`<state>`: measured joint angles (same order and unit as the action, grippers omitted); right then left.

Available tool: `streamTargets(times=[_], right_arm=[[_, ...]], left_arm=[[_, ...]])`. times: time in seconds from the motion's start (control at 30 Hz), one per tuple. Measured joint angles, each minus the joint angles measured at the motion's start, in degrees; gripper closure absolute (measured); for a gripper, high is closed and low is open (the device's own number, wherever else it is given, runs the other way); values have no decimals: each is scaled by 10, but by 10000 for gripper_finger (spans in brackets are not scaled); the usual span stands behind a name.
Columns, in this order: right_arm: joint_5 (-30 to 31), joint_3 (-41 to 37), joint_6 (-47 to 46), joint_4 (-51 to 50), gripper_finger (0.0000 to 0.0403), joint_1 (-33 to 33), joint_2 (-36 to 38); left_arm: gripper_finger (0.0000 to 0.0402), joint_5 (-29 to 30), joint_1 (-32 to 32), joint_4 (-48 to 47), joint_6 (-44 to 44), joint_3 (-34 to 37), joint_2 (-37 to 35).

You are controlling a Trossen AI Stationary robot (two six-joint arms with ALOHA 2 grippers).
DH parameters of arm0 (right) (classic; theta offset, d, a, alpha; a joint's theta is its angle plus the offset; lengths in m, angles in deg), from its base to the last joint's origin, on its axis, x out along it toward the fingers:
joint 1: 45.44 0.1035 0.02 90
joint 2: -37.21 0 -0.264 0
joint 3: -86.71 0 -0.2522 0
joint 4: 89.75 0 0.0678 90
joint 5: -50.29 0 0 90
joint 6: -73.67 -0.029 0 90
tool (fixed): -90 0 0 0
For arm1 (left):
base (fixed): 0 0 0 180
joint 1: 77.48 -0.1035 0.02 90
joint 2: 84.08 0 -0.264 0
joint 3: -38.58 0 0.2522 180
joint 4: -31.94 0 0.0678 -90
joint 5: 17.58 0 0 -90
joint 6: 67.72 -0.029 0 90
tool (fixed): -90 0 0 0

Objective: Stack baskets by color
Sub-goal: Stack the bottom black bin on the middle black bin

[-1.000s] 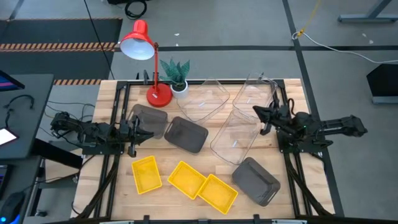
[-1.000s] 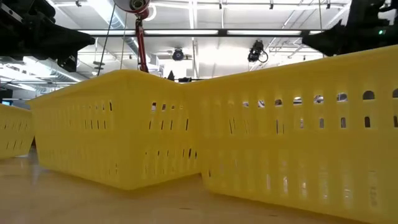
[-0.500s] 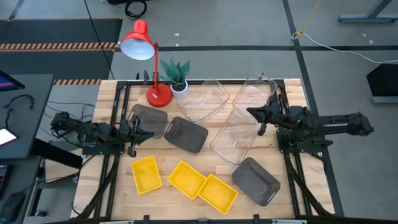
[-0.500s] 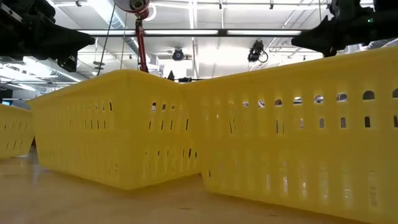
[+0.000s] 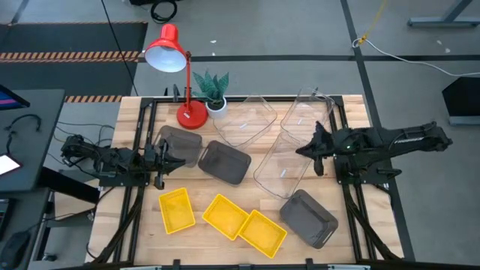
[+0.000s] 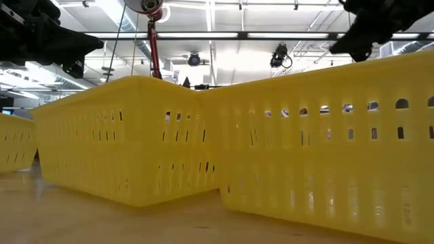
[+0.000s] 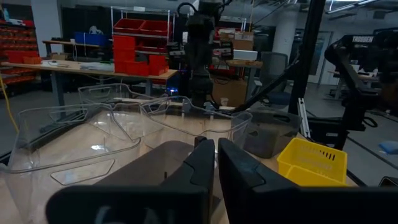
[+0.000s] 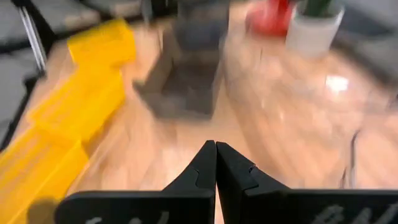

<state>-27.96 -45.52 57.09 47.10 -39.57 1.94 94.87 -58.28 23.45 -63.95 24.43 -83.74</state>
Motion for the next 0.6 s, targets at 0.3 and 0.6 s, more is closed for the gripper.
streamTargets(times=[0.3, 0.6], right_arm=[[-28, 42, -83, -56, 395, 74, -99], [-73, 110, -167, -102, 396, 177, -216]], left_arm=[[367, 0, 0, 0, 0, 0, 0], [372, 0, 0, 0, 0, 0, 0]])
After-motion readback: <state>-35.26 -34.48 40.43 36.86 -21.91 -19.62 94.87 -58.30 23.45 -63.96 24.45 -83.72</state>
